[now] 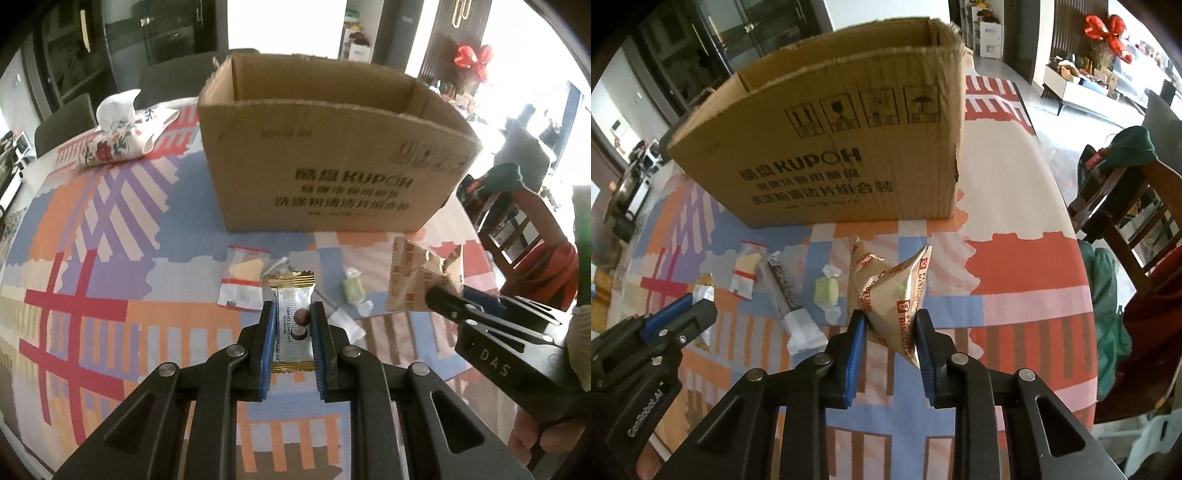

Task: Organize snacks
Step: 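Carry the bar and biscuit bag over the box and open both tools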

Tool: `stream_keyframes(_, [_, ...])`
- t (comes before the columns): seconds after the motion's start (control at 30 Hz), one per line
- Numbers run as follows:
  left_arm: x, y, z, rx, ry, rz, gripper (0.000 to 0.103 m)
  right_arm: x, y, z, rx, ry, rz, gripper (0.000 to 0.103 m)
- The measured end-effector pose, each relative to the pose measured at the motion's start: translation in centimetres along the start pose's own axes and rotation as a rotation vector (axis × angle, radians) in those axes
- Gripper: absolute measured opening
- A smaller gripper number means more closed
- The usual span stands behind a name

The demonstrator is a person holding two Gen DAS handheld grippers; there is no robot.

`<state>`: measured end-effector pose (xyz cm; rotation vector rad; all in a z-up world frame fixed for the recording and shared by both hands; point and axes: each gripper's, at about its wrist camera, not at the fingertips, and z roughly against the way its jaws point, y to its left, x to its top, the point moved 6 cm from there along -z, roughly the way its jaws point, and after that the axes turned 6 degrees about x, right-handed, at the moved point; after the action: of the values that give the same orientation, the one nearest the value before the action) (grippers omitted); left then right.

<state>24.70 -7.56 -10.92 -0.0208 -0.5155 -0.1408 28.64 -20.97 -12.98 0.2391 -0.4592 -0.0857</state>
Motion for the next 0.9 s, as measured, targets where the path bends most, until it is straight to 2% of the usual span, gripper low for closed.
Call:
stream_keyframes(0.53, [2.6,-0.7,6.2,-0.060,-0.154,-0.008,0.019,1.1,1.9,6.2,0.080,-0.158,0.027,0.025])
stream_keyframes(0.9, [6.5,-0.7,10.5,-0.063,-0.276,-0.026,0.019,4.6,3.6,11.1,0.149,-0.317,0.043,0.023])
